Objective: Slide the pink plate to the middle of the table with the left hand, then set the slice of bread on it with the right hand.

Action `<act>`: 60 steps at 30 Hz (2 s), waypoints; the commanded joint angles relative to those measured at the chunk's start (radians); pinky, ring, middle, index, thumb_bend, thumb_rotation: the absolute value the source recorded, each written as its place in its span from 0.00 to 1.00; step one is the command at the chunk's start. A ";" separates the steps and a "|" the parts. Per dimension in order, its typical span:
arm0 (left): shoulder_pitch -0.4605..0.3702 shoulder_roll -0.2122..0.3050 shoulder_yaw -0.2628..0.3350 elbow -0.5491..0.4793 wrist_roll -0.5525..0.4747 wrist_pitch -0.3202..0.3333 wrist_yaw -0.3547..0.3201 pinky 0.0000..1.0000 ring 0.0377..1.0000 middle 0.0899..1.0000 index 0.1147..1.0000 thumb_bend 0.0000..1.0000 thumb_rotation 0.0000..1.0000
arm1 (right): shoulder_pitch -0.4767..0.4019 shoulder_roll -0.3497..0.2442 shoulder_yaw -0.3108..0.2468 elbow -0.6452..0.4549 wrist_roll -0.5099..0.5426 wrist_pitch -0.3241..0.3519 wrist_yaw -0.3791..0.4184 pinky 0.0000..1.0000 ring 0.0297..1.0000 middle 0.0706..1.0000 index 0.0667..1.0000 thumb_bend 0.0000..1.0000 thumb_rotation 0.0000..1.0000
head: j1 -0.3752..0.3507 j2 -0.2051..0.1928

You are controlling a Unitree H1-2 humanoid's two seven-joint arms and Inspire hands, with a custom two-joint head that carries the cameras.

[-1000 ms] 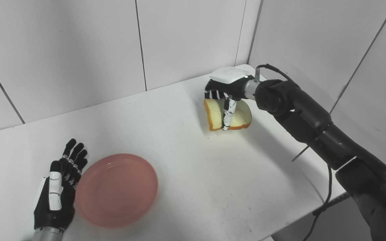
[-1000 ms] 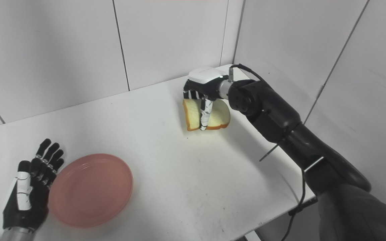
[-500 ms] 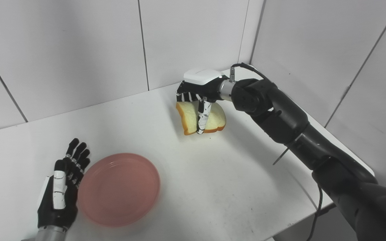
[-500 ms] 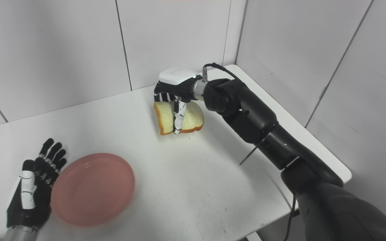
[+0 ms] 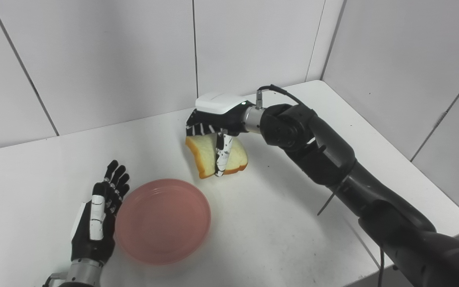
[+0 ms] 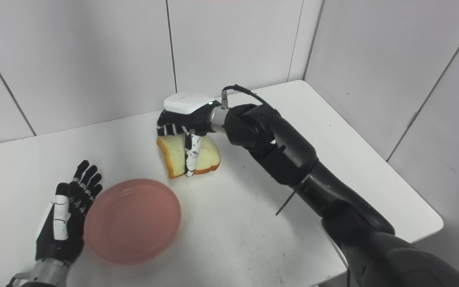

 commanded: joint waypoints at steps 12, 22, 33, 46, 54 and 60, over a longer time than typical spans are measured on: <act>0.076 -0.050 -0.038 -0.009 0.029 0.015 0.045 1.00 0.99 0.99 0.98 0.74 1.00 | -0.074 0.039 0.008 -0.093 0.061 0.005 0.067 0.38 0.43 0.45 0.45 0.53 0.00 | 0.159 0.053; 0.060 -0.089 -0.056 0.003 0.069 0.012 0.092 1.00 1.00 1.00 0.98 0.76 1.00 | -0.068 0.037 0.030 -0.143 0.076 -0.001 0.100 0.42 0.48 0.49 0.42 0.53 0.00 | 0.279 0.075; 0.042 -0.123 -0.065 0.026 0.105 -0.014 0.129 1.00 1.00 1.00 0.99 0.77 1.00 | -0.034 0.036 0.049 -0.150 0.108 -0.043 0.109 0.39 0.45 0.47 0.43 0.53 0.00 | 0.342 0.099; 0.028 -0.148 -0.071 0.019 0.131 0.010 0.175 1.00 1.00 1.00 1.00 0.77 1.00 | -0.003 0.028 0.073 -0.104 0.122 -0.162 0.092 0.41 0.46 0.48 0.42 0.53 0.00 | 0.374 0.131; 0.019 -0.152 -0.074 0.020 0.124 0.008 0.190 1.00 1.00 1.00 0.98 0.78 1.00 | 0.017 0.015 0.080 -0.099 0.111 -0.188 0.098 0.39 0.44 0.44 0.45 0.53 0.00 | 0.379 0.151; 0.019 -0.156 -0.077 0.005 0.124 0.016 0.199 1.00 1.00 0.99 0.98 0.78 1.00 | 0.037 0.019 0.089 -0.101 0.112 -0.177 0.109 0.38 0.42 0.43 0.47 0.53 0.00 | 0.376 0.165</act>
